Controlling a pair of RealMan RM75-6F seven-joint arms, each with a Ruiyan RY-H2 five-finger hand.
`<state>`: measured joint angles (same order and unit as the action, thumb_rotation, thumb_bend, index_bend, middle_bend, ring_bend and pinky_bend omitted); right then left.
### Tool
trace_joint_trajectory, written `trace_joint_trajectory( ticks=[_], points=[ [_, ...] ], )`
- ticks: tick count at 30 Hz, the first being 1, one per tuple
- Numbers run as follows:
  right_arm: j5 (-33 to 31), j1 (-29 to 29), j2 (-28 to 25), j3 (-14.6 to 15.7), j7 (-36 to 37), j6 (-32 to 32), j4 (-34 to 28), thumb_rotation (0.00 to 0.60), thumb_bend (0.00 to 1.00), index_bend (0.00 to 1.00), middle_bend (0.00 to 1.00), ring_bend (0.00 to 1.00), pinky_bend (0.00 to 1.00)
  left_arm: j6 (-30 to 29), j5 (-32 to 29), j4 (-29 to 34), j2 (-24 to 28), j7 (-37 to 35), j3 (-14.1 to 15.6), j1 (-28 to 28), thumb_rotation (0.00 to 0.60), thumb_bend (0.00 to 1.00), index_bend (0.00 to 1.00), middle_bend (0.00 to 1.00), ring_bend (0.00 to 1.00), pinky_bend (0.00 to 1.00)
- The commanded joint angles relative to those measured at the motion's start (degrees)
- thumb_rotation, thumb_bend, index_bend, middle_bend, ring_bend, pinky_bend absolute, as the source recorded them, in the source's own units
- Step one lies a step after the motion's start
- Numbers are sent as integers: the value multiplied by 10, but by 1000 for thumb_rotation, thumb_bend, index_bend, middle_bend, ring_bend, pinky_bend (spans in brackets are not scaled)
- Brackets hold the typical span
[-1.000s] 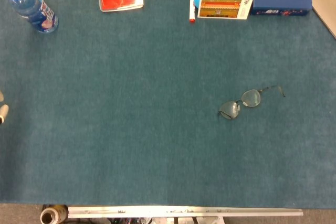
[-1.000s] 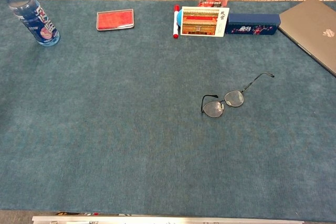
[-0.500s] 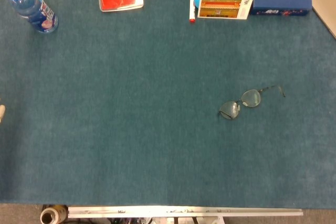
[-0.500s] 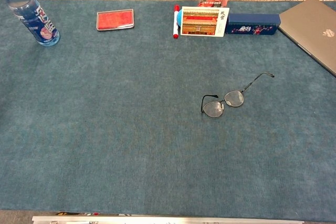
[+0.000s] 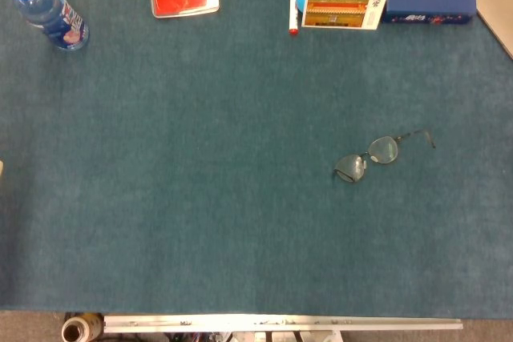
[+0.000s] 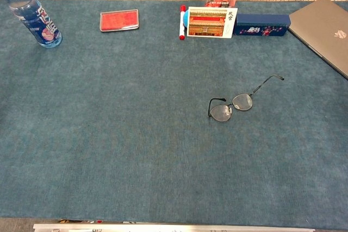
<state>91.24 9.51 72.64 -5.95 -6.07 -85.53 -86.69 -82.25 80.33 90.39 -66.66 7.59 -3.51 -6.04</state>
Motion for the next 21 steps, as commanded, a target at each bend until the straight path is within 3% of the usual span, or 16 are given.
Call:
trace_joint_trajectory(
  ticks=[1, 21],
  points=[
    [0, 12, 5, -3, -5, 17, -2, 600, 389, 486, 456, 405, 587, 0, 1, 0, -1, 1, 0, 0, 600, 238, 561, 570, 438, 529],
    [9, 77, 66, 3, 4, 82, 48, 600, 418, 486, 456, 405, 587, -3, 0, 2, 4, -9, 0, 2, 600, 238, 561, 570, 438, 529]
  ],
)
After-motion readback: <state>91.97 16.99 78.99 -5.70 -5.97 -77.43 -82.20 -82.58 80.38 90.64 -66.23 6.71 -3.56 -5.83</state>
